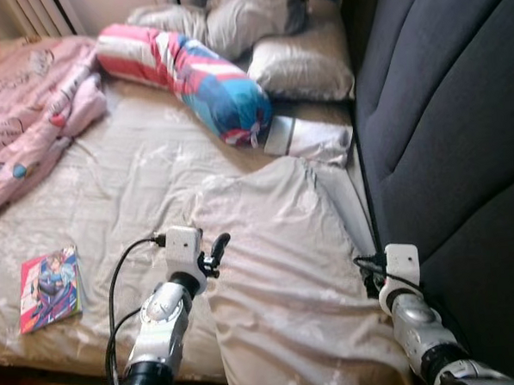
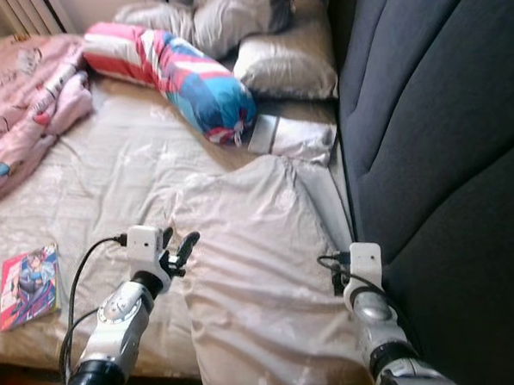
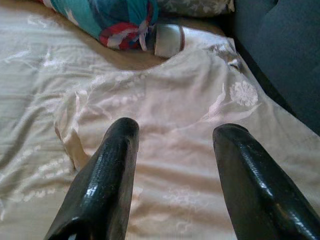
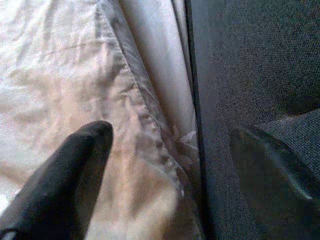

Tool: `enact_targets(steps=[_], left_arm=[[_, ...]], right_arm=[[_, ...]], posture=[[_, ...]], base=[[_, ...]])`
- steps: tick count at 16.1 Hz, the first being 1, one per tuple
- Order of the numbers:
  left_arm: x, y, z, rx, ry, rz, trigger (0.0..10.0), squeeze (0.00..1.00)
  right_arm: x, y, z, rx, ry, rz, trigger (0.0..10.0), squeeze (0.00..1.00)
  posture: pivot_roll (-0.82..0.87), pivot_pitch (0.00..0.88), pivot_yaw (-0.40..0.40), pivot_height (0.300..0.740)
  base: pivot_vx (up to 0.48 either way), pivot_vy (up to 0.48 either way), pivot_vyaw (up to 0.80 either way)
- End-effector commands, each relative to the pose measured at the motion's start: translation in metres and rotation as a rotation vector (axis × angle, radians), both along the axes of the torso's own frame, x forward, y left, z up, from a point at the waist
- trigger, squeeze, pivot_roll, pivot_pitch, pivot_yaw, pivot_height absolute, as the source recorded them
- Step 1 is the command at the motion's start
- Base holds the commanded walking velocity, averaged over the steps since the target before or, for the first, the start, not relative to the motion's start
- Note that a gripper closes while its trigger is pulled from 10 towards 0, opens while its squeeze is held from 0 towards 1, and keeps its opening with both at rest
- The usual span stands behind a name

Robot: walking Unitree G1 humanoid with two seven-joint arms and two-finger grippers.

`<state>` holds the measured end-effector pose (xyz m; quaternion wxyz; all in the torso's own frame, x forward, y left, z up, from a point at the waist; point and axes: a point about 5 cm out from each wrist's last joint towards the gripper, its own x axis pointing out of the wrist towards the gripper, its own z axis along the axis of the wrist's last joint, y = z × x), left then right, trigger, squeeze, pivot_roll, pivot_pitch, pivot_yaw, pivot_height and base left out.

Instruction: Clean up the room

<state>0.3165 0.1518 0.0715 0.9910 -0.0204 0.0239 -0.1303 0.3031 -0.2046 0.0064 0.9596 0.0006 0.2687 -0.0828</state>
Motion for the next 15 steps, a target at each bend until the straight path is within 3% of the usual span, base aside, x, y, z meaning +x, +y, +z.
enact_targets(steps=[1, 2, 3, 12, 15], left_arm=[[-0.005, 0.003, -0.005, 0.007, 0.023, -0.007, 10.0, 0.0], [-0.007, 0.003, -0.005, 0.009, 0.026, -0.012, 10.0, 0.0], [-0.007, 0.003, -0.005, 0.009, 0.027, -0.014, 10.0, 0.0], [-0.028, 0.005, 0.003, 0.016, 0.029, -0.039, 10.0, 0.0], [-0.029, 0.006, 0.009, 0.004, 0.026, -0.032, 10.0, 0.0]], right_arm=[[-0.003, 0.0, -0.005, 0.014, 0.041, 0.004, 10.0, 0.81], [-0.003, -0.001, -0.005, 0.009, 0.053, 0.012, 10.0, 0.08], [-0.003, -0.002, -0.005, 0.016, 0.056, 0.014, 10.0, 0.0], [-0.02, 0.004, -0.022, 0.054, 0.144, 0.087, 10.0, 0.0], [-0.024, 0.01, -0.027, 0.076, 0.163, 0.114, 10.0, 0.0]], posture=[[0.06, 0.278, 0.01, 0.74], [0.06, 0.283, 0.011, 0.74], [0.06, 0.286, 0.012, 0.74], [0.12, 0.353, 0.039, 0.74], [0.13, 0.365, 0.042, 0.74]], base=[[0.0, 0.0, 0.0], [0.0, 0.0, 0.0], [0.0, 0.0, 0.0], [0.0, 0.0, 0.0], [0.0, 0.0, 0.0]])
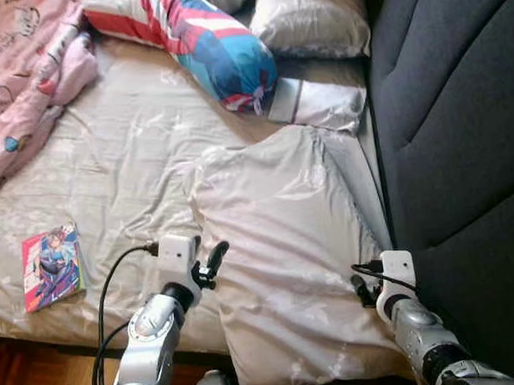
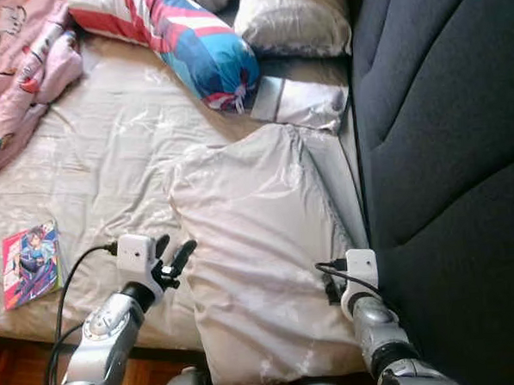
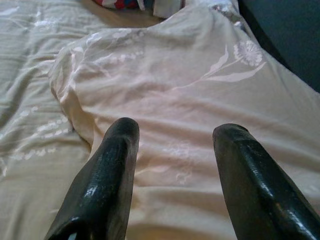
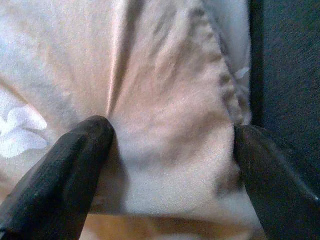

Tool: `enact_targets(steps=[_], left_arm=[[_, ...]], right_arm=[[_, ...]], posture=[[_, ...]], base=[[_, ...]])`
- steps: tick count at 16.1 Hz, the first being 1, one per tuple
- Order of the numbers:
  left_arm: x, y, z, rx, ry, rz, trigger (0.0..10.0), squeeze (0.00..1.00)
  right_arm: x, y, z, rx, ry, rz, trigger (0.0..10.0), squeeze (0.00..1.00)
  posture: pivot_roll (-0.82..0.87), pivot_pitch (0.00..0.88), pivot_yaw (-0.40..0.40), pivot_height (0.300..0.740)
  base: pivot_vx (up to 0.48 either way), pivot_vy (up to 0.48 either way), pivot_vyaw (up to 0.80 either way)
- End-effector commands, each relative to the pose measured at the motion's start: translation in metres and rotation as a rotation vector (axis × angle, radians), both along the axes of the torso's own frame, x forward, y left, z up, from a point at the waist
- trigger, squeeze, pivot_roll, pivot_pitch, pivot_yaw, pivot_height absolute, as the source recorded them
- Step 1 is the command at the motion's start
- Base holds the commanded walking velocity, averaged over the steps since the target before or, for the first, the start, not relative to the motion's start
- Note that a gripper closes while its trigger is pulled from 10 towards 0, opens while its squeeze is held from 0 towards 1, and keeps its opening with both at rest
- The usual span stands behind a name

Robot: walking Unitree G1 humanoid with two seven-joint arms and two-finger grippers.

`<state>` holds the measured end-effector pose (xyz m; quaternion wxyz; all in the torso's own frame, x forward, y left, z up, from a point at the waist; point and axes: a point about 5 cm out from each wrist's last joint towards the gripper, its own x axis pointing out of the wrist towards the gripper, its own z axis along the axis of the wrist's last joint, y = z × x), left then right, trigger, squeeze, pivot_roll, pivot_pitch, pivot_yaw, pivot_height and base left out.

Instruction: Clean up the room

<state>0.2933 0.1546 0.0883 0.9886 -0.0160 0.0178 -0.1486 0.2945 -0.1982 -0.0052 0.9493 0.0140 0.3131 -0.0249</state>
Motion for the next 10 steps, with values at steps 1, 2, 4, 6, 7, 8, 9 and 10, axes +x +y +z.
enact_targets(steps=[1, 2, 4, 6, 7, 8, 9, 10], left_arm=[[-0.007, 0.003, -0.006, -0.002, 0.038, 0.005, 10.0, 0.0], [-0.008, 0.003, -0.004, -0.002, 0.037, 0.004, 10.0, 0.0], [-0.014, 0.002, 0.0, -0.003, 0.039, -0.003, 10.0, 0.0], [-0.014, 0.003, -0.002, -0.005, 0.055, 0.004, 10.0, 0.0], [-0.014, 0.002, -0.003, -0.004, 0.057, 0.005, 10.0, 0.0], [-0.014, 0.001, -0.002, -0.004, 0.058, 0.006, 10.0, 0.0], [-0.014, 0.001, -0.001, -0.004, 0.062, 0.01, 10.0, 0.0], [-0.014, 0.0, -0.001, -0.005, 0.064, 0.014, 10.0, 0.0]], right_arm=[[-0.018, 0.006, -0.018, 0.012, 0.083, 0.025, 10.0, 0.0], [-0.02, 0.008, -0.02, 0.014, 0.089, 0.029, 9.5, 0.0], [-0.028, 0.016, -0.028, 0.026, 0.114, 0.04, 0.0, 0.0], [-0.031, 0.02, -0.031, 0.034, 0.12, 0.048, 0.0, 0.0], [-0.031, 0.021, -0.031, 0.042, 0.114, 0.053, 0.0, 0.0], [-0.031, 0.021, -0.031, 0.043, 0.11, 0.055, 0.0, 0.0], [-0.031, 0.021, -0.03, 0.042, 0.105, 0.055, 0.0, 0.0], [-0.031, 0.021, -0.03, 0.04, 0.098, 0.052, 0.0, 0.0]], posture=[[0.13, 0.371, 0.045, 0.74], [0.14, 0.376, 0.05, 0.74], [0.15, 0.388, 0.056, 0.74], [0.15, 0.389, 0.055, 0.74], [0.14, 0.389, 0.055, 0.74], [0.14, 0.391, 0.054, 0.74], [0.14, 0.391, 0.054, 0.74], [0.14, 0.391, 0.054, 0.74]], base=[[0.0, 0.0, 0.0], [0.0, 0.0, 0.0], [0.0, 0.0, 0.0], [0.0, 0.0, 0.0], [0.0, 0.0, 0.0], [0.0, 0.0, 0.0], [0.0, 0.0, 0.0], [0.0, 0.0, 0.0]])
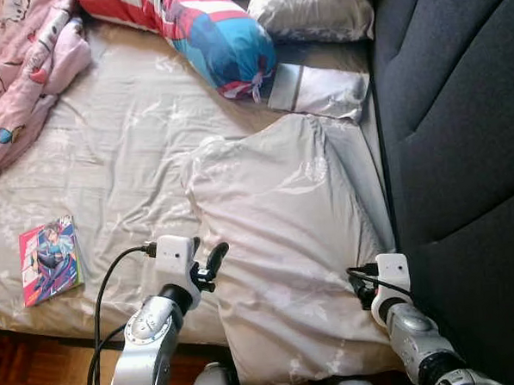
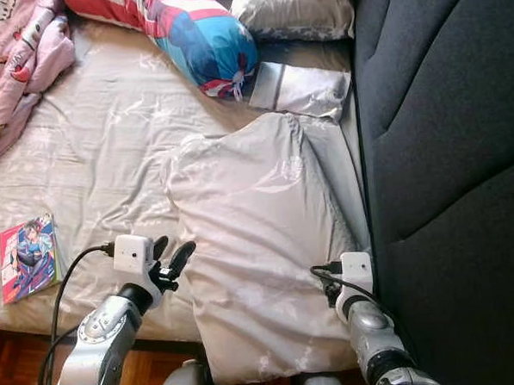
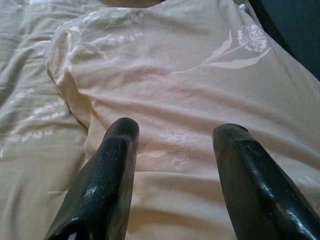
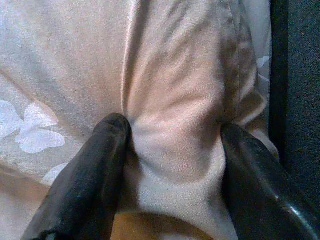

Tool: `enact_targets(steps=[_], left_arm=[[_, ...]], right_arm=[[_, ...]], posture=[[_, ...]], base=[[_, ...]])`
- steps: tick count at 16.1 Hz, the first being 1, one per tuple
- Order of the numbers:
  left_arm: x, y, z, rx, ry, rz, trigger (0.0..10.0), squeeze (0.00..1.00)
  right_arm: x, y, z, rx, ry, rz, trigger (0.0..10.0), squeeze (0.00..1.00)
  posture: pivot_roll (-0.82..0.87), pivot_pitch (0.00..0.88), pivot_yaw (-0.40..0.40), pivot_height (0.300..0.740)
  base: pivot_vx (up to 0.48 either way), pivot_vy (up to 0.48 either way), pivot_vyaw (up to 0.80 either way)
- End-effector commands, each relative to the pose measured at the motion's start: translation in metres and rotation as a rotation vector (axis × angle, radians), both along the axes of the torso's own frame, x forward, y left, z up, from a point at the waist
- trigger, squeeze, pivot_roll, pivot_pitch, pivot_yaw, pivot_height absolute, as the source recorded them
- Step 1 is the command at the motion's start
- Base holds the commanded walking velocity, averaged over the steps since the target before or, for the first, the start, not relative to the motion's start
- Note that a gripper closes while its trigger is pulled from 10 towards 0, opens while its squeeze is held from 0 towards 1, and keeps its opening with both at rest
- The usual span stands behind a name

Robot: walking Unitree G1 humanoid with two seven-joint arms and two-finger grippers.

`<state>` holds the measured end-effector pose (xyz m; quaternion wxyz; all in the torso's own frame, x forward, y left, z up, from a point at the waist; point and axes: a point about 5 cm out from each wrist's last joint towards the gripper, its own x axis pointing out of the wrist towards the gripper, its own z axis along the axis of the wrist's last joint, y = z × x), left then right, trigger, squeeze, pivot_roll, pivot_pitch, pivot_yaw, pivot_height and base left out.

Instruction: Clean up the room

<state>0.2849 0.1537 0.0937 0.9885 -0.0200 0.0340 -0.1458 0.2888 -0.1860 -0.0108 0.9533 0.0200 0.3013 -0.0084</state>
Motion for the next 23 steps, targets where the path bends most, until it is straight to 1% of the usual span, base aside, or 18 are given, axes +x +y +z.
enact_targets(steps=[1, 3, 4, 5, 6, 7, 8, 9, 10, 12, 14, 15, 16, 17, 19, 20, 21, 23], left_arm=[[-0.006, 0.001, -0.006, -0.004, 0.031, 0.01, 10.0, 0.0], [-0.004, 0.006, -0.014, -0.045, 0.069, 0.069, 10.0, 0.0], [0.001, 0.018, -0.026, -0.08, 0.136, 0.178, 10.0, 0.0], [0.006, 0.023, -0.038, -0.123, 0.228, 0.227, 10.0, 0.0], [0.008, 0.023, -0.041, -0.137, 0.252, 0.232, 10.0, 0.0], [0.012, 0.022, -0.046, -0.204, 0.286, 0.244, 10.0, 0.0], [0.016, 0.019, -0.051, -0.266, 0.33, 0.245, 10.0, 1.0], [0.019, 0.014, -0.055, -0.309, 0.35, 0.226, 10.0, 1.0], [0.02, 0.008, -0.058, -0.324, 0.37, 0.195, 10.0, 1.0], [0.024, 0.001, -0.067, -0.342, 0.412, 0.188, 10.0, 1.0], [0.024, -0.001, -0.072, -0.306, 0.435, 0.206, 10.0, 1.0], [0.025, -0.001, -0.076, -0.3, 0.45, 0.248, 10.0, 1.0], [0.026, -0.001, -0.077, -0.295, 0.455, 0.257, 10.0, 0.51], [0.025, -0.002, -0.079, -0.315, 0.462, 0.27, 10.0, 0.0], [0.024, -0.004, -0.085, -0.312, 0.49, 0.289, 10.0, 0.0], [0.023, -0.004, -0.086, -0.328, 0.491, 0.301, 10.0, 0.0], [0.022, -0.002, -0.089, -0.354, 0.508, 0.324, 10.0, 0.0], [0.019, 0.002, -0.092, -0.346, 0.522, 0.348, 10.0, 0.0]], right_arm=[[-0.025, 0.008, -0.024, 0.014, 0.121, 0.027, 0.0, 0.0], [-0.025, 0.007, -0.023, 0.012, 0.114, 0.03, 0.0, 0.0], [-0.024, 0.006, -0.023, 0.011, 0.111, 0.032, 0.0, 0.0], [-0.022, 0.006, -0.021, 0.01, 0.101, 0.035, 0.0, 0.0], [-0.022, 0.006, -0.021, 0.01, 0.1, 0.036, 0.0, 0.0], [-0.022, 0.006, -0.021, 0.01, 0.097, 0.036, 0.0, 0.0], [-0.021, 0.006, -0.02, 0.01, 0.092, 0.035, 0.0, 0.0], [-0.021, 0.006, -0.019, 0.013, 0.084, 0.034, 0.0, 0.0], [-0.02, 0.006, -0.019, 0.015, 0.079, 0.034, 0.0, 0.0], [-0.02, 0.008, -0.018, 0.025, 0.065, 0.036, 0.0, 0.0], [-0.019, 0.009, -0.018, 0.028, 0.056, 0.037, 0.0, 0.0], [-0.019, 0.008, -0.017, 0.03, 0.049, 0.037, 0.0, 0.0], [-0.019, 0.008, -0.017, 0.032, 0.046, 0.038, 0.0, 0.0], [-0.019, 0.009, -0.017, 0.034, 0.041, 0.042, 0.0, 0.0], [-0.02, 0.009, -0.017, 0.037, 0.036, 0.043, 0.0, 0.0], [-0.021, 0.009, -0.017, 0.039, 0.033, 0.041, 0.0, 0.0], [-0.021, 0.009, -0.017, 0.043, 0.025, 0.037, 0.0, 0.0], [-0.023, 0.008, -0.017, 0.049, 0.014, 0.031, 0.0, 0.0]], posture=[[0.14, 0.394, 0.049, 0.74], [0.13, 0.396, 0.042, 0.74], [0.12, 0.401, 0.034, 0.74], [0.12, 0.403, 0.028, 0.74], [0.12, 0.404, 0.026, 0.74], [0.11, 0.405, 0.025, 0.74], [0.1, 0.405, 0.02, 0.74], [0.09, 0.402, 0.013, 0.74], [0.09, 0.401, 0.008, 0.74], [0.06, 0.398, -0.002, 0.74], [0.06, 0.397, -0.004, 0.74], [0.04, 0.396, -0.009, 0.74], [0.04, 0.396, -0.011, 0.74], [0.02, 0.395, -0.014, 0.74], [0.01, 0.395, -0.017, 0.74], [-0.02, 0.4, -0.024, 0.74], [-0.05, 0.405, -0.032, 0.74], [-0.09, 0.411, -0.048, 0.74]], base=[[0.0, 0.0, 0.0], [0.0, 0.0, 0.0], [0.0, 0.0, 0.0], [0.0, 0.0, 0.0], [0.0, 0.0, 0.0], [0.0, 0.0, 0.0], [0.0, 0.0, 0.0], [0.0, 0.0, 0.0], [0.0, 0.0, 0.0], [0.0, 0.0, 0.0], [0.0, 0.0, 0.0], [0.0, 0.0, 0.0], [0.0, 0.0, 0.0], [0.0, 0.0, 0.0], [0.0, 0.0, 0.0], [0.0, 0.0, 0.0], [0.0, 0.0, 0.0], [0.0, 0.0, 0.0]])
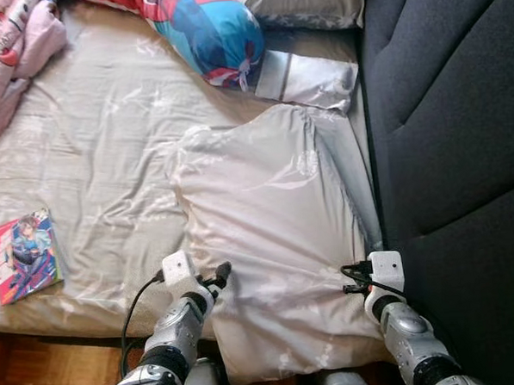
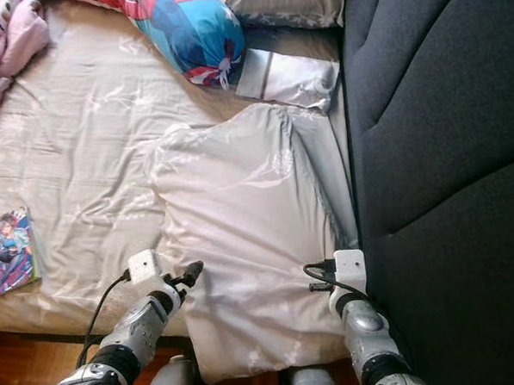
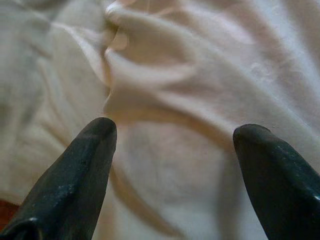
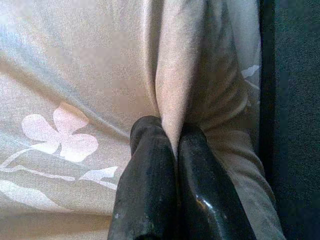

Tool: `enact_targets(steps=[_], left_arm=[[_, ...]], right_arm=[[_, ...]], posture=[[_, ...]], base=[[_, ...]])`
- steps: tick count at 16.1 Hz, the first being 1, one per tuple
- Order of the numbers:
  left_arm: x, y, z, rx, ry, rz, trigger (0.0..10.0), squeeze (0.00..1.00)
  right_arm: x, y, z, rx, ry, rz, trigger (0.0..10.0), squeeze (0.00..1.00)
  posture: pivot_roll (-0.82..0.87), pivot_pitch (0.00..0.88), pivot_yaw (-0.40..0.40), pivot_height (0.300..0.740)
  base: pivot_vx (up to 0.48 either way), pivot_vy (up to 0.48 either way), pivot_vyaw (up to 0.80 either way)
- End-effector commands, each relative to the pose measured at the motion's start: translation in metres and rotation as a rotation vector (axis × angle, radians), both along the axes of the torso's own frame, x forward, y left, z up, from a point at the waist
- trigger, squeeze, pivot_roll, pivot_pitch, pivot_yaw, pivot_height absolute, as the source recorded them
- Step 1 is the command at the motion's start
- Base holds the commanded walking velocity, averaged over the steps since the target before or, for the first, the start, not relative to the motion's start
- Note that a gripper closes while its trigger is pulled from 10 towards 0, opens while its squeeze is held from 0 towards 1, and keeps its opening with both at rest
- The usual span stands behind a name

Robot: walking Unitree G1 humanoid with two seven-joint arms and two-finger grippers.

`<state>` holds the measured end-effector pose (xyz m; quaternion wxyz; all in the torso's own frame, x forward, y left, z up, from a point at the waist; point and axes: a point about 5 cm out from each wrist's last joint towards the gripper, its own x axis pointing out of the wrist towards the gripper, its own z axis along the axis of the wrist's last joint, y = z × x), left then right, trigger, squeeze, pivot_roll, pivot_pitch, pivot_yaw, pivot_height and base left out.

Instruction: Clean up the room

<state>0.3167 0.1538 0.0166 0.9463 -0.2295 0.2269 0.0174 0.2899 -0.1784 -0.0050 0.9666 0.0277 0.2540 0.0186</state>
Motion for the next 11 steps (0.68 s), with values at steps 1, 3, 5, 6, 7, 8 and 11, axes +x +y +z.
enact_targets(steps=[1, 3, 5, 6, 7, 8, 11], left_arm=[[-0.014, 0.002, -0.017, 0.002, 0.074, 0.017, 10.0, 0.0], [-0.02, -0.002, -0.023, 0.001, 0.102, -0.013, 10.0, 0.0], [-0.024, -0.002, -0.028, -0.004, 0.124, -0.011, 10.0, 0.0], [-0.027, -0.003, -0.031, -0.014, 0.137, -0.022, 10.0, 0.0], [-0.029, -0.006, -0.032, -0.026, 0.138, -0.037, 10.0, 0.0], [-0.031, -0.01, -0.034, -0.038, 0.14, -0.067, 10.0, 0.0], [-0.034, -0.015, -0.037, 0.043, 0.165, -0.132, 0.0, 0.0]], right_arm=[[-0.025, -0.001, -0.023, 0.018, 0.107, -0.011, 0.0, 0.0], [-0.027, -0.003, -0.023, 0.015, 0.099, 0.0, 0.0, 0.0], [-0.028, -0.003, -0.023, 0.017, 0.093, 0.002, 0.0, 0.0], [-0.029, -0.003, -0.023, 0.018, 0.089, 0.003, 0.0, 0.0], [-0.03, -0.003, -0.023, 0.019, 0.084, 0.005, 0.0, 0.0], [-0.03, -0.002, -0.022, 0.021, 0.077, 0.012, 0.0, 0.0], [-0.029, -0.001, -0.018, 0.027, 0.056, 0.022, 0.0, 0.0]], posture=[[-0.1, 0.414, -0.054, 0.74], [-0.14, 0.431, -0.075, 0.74], [-0.16, 0.437, -0.083, 0.74], [-0.17, 0.439, -0.09, 0.74], [-0.18, 0.446, -0.099, 0.74], [-0.19, 0.45, -0.104, 0.74], [-0.21, 0.46, -0.118, 0.74]], base=[[0.0, 0.0, 0.0], [0.0, 0.0, 0.0], [0.0, 0.0, 0.0], [0.0, 0.0, 0.0], [0.0, 0.0, 0.0], [0.0, 0.0, 0.0], [0.0, 0.0, 0.0]])
